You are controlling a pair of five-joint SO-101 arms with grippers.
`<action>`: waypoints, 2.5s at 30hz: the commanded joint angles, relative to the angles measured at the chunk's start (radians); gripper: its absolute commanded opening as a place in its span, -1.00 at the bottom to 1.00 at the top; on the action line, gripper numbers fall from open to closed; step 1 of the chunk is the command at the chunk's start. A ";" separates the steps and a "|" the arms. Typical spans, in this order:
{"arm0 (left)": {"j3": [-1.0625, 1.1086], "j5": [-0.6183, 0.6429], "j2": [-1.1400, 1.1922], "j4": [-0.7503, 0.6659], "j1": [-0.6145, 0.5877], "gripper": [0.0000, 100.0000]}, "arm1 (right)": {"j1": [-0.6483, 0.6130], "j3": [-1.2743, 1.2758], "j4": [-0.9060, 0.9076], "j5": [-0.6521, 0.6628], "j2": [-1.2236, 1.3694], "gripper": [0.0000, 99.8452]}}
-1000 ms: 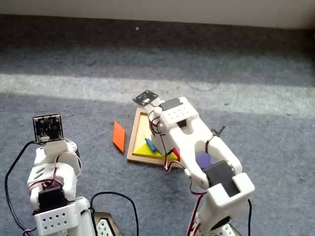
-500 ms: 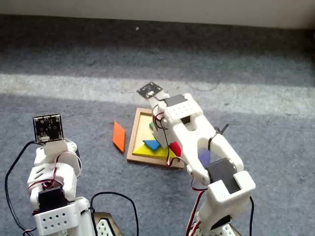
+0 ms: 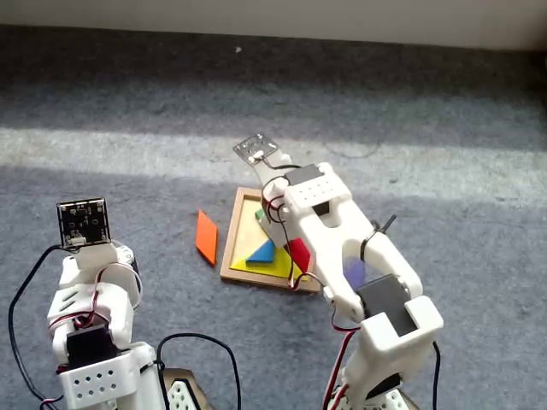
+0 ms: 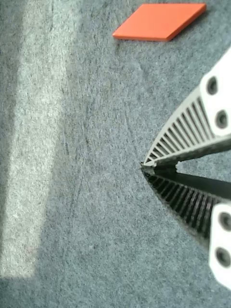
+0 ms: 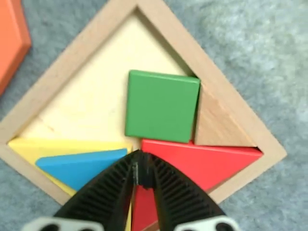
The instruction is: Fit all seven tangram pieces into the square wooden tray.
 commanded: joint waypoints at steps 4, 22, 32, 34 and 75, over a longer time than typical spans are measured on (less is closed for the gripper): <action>-0.013 0.005 -0.008 -0.018 -0.004 -0.99 | -0.039 -0.045 -0.018 -0.011 -0.015 -0.99; -0.012 0.005 -0.008 -0.018 -0.005 -0.99 | -0.077 0.153 -0.002 -0.005 -0.248 -0.99; -0.012 0.005 -0.008 -0.018 -0.005 -0.99 | -0.079 0.156 -0.110 -0.005 -0.246 -0.99; -0.012 0.005 -0.008 -0.018 -0.005 -0.99 | -0.079 0.156 -0.114 -0.005 -0.246 -0.99; -0.013 0.005 -0.008 -0.018 -0.005 -0.99 | -0.068 0.197 -0.105 -0.005 -0.245 -0.99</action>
